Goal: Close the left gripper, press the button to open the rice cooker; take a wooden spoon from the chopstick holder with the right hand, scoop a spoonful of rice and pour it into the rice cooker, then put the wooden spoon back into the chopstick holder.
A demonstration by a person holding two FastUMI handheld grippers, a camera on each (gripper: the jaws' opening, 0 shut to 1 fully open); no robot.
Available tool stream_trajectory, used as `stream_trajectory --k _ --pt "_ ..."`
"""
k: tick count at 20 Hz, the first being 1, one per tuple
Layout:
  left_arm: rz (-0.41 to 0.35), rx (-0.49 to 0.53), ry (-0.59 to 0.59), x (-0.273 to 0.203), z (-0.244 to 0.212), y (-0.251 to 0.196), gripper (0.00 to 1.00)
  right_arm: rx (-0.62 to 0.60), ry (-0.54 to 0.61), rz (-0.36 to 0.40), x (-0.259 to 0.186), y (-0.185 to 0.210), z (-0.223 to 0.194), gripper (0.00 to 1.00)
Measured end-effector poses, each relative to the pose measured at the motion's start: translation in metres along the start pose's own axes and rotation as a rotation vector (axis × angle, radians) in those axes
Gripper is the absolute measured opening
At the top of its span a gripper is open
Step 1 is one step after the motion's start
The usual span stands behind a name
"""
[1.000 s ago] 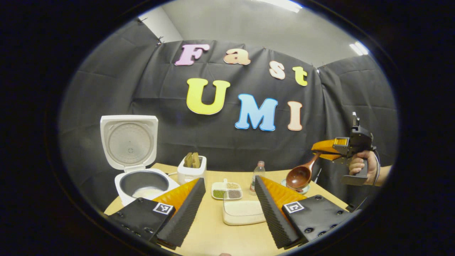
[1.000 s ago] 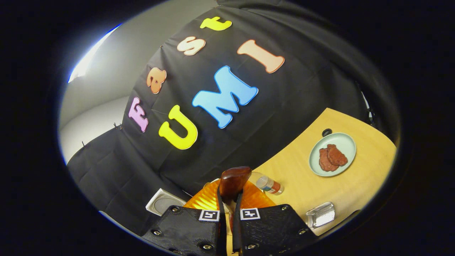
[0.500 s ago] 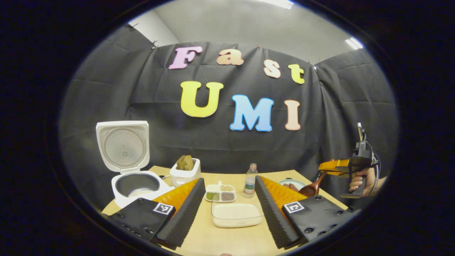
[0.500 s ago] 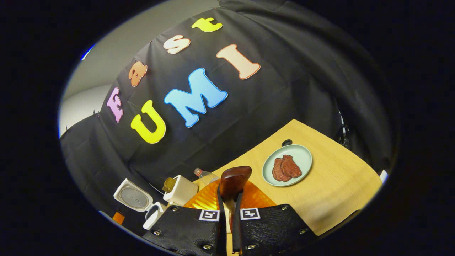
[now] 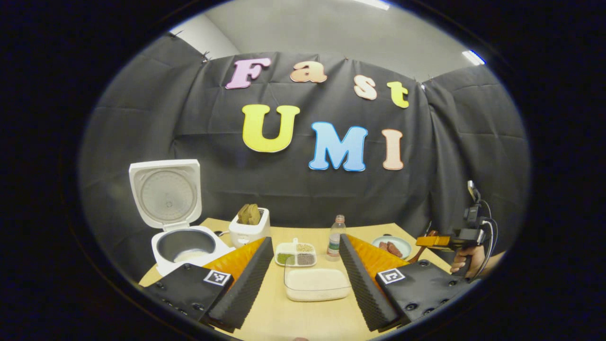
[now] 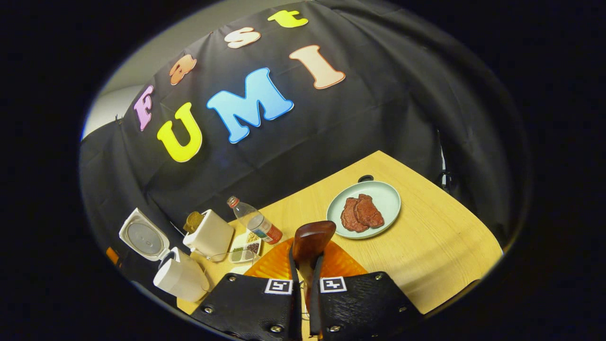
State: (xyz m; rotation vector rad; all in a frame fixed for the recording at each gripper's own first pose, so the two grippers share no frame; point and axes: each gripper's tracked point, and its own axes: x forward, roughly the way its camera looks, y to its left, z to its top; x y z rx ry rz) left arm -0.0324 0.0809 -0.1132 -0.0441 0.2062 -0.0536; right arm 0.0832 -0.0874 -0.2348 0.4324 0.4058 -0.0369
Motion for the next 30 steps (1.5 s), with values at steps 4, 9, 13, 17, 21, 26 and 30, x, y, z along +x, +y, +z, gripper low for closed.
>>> stream_trajectory --k 4,9,13,17,21,26,30 --pt "0.001 0.013 0.013 0.000 0.000 0.018 0.97 -0.032 0.022 -0.031 0.015 0.001 -0.021 0.07" --pt "0.006 0.002 0.014 0.004 0.003 0.036 0.95 -0.060 0.009 -0.061 0.028 -0.003 -0.034 0.07" --pt "-0.005 -0.005 0.009 0.007 0.001 0.030 0.97 -0.158 -0.006 -0.069 0.014 -0.011 -0.035 0.22" --pt "-0.022 -0.018 0.002 0.013 -0.001 0.014 0.97 -0.249 -0.090 -0.166 -0.020 -0.035 -0.003 0.99" --pt "-0.007 -0.016 -0.014 0.018 0.005 0.012 0.95 -0.346 -0.218 -0.161 -0.068 -0.012 0.052 0.98" --pt "0.021 -0.027 -0.038 0.020 0.024 0.032 0.97 -0.347 -0.302 -0.063 -0.108 0.059 0.098 0.98" --pt "0.088 -0.017 -0.065 0.020 0.048 0.078 0.98 -0.356 -0.336 -0.018 -0.116 0.105 0.112 0.98"
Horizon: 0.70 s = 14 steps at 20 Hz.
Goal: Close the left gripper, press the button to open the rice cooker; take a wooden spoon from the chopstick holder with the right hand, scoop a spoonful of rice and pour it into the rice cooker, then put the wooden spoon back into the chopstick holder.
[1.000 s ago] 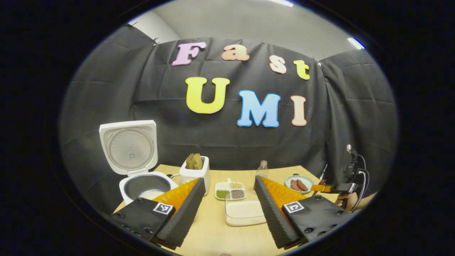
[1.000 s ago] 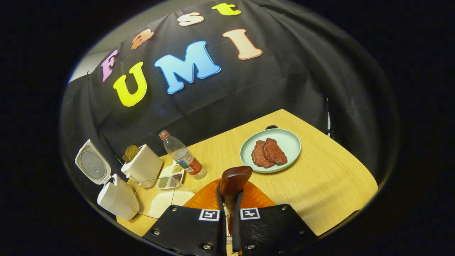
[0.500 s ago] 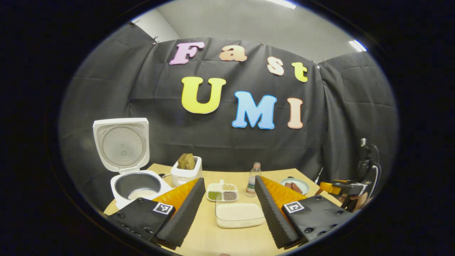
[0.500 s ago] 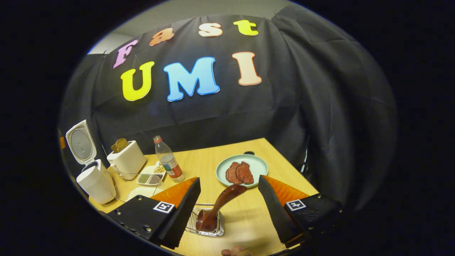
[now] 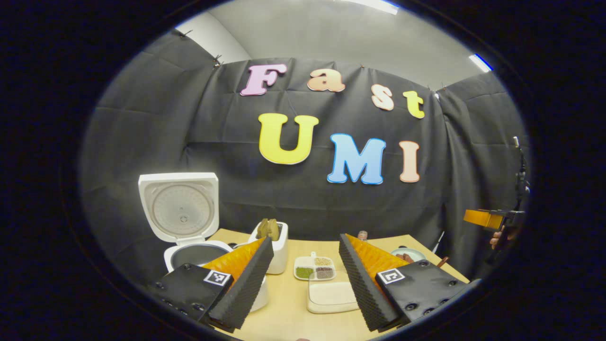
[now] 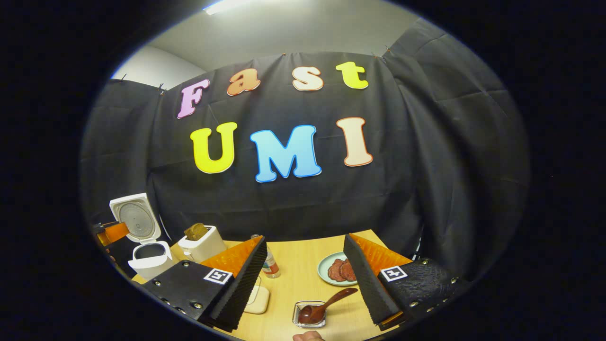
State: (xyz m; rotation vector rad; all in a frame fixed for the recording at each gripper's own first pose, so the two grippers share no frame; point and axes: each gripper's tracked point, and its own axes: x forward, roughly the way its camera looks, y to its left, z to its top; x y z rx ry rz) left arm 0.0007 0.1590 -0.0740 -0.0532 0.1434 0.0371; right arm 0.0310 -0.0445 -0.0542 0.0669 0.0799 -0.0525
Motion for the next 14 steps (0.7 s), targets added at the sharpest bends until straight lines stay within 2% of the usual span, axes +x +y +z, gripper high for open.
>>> stream_trajectory --k 5,6,7,8,10,14 --pt "0.078 0.020 -0.036 0.015 0.041 0.064 0.96 0.008 -0.029 0.019 0.008 0.033 0.018 0.98" --pt "0.091 0.022 -0.038 0.020 0.050 0.077 0.95 0.015 -0.031 0.020 0.010 0.038 0.019 0.94" --pt "0.112 0.025 -0.045 0.026 0.060 0.093 0.95 0.021 -0.029 0.017 0.011 0.043 0.019 0.94" --pt "0.135 0.028 -0.046 0.032 0.071 0.111 0.95 0.023 -0.026 0.014 0.013 0.046 0.018 0.98" --pt "0.180 0.034 -0.050 0.047 0.090 0.145 0.96 0.026 -0.024 0.001 0.016 0.052 0.018 0.98" --pt "0.275 -0.042 -0.056 0.081 0.121 0.211 0.95 0.027 -0.013 -0.026 0.015 0.060 0.007 0.98"
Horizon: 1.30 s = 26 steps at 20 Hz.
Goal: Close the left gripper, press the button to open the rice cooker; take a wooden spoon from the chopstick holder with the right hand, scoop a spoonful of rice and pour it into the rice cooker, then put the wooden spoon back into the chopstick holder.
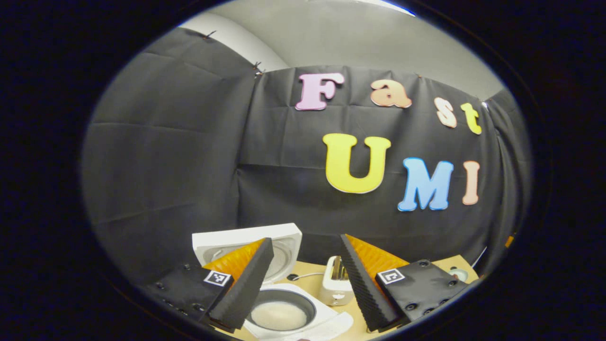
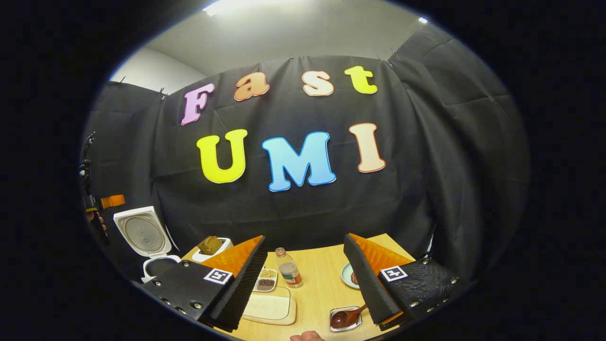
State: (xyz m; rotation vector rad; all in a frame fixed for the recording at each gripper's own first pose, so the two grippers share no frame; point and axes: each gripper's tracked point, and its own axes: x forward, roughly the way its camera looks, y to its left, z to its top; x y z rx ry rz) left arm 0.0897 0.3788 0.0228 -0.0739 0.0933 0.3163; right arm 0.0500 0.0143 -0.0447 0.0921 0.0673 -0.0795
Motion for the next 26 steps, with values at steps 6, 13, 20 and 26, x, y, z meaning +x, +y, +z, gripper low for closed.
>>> stream_trajectory --k 6,13,20,26 --pt "0.169 -0.011 0.041 0.084 0.005 0.063 0.95 -0.006 0.025 -0.037 0.008 0.006 -0.008 0.98" --pt "0.316 -0.021 0.110 0.154 -0.014 0.104 0.97 -0.007 0.033 -0.062 0.018 0.001 -0.009 0.98" --pt "0.457 0.007 0.213 0.173 -0.057 0.129 0.97 0.006 0.040 -0.052 0.027 -0.014 -0.010 0.98" --pt "0.458 -0.012 0.207 0.138 -0.065 0.103 0.97 0.034 0.042 -0.010 0.032 -0.023 -0.002 0.98"
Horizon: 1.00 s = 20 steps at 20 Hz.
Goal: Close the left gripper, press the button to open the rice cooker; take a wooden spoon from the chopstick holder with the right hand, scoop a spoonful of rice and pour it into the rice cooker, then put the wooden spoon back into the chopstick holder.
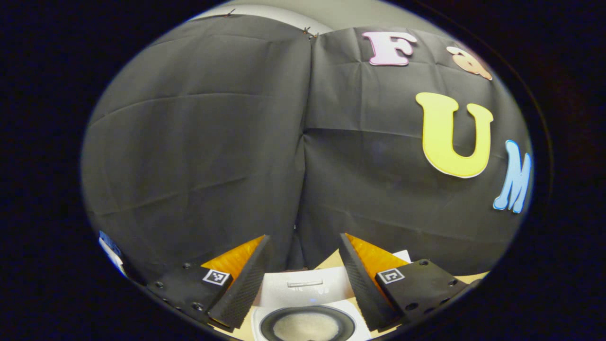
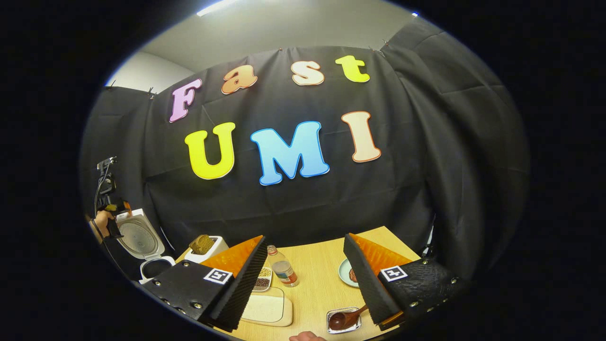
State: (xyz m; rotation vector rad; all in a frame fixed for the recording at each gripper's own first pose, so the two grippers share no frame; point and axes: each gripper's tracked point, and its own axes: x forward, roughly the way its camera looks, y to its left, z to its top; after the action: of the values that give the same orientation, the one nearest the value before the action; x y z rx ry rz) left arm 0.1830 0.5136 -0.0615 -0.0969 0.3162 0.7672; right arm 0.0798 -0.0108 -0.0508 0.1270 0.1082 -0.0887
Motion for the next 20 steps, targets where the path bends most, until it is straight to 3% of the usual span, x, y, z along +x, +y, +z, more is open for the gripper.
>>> stream_trajectory --k 10,20 --pt "0.060 0.011 -0.038 -0.049 -0.037 -0.021 0.95 -0.024 -0.015 0.047 -0.005 -0.031 0.017 0.98" --pt "0.043 0.008 0.020 -0.087 -0.102 -0.030 0.95 -0.034 -0.024 0.068 -0.025 -0.031 0.019 0.98"
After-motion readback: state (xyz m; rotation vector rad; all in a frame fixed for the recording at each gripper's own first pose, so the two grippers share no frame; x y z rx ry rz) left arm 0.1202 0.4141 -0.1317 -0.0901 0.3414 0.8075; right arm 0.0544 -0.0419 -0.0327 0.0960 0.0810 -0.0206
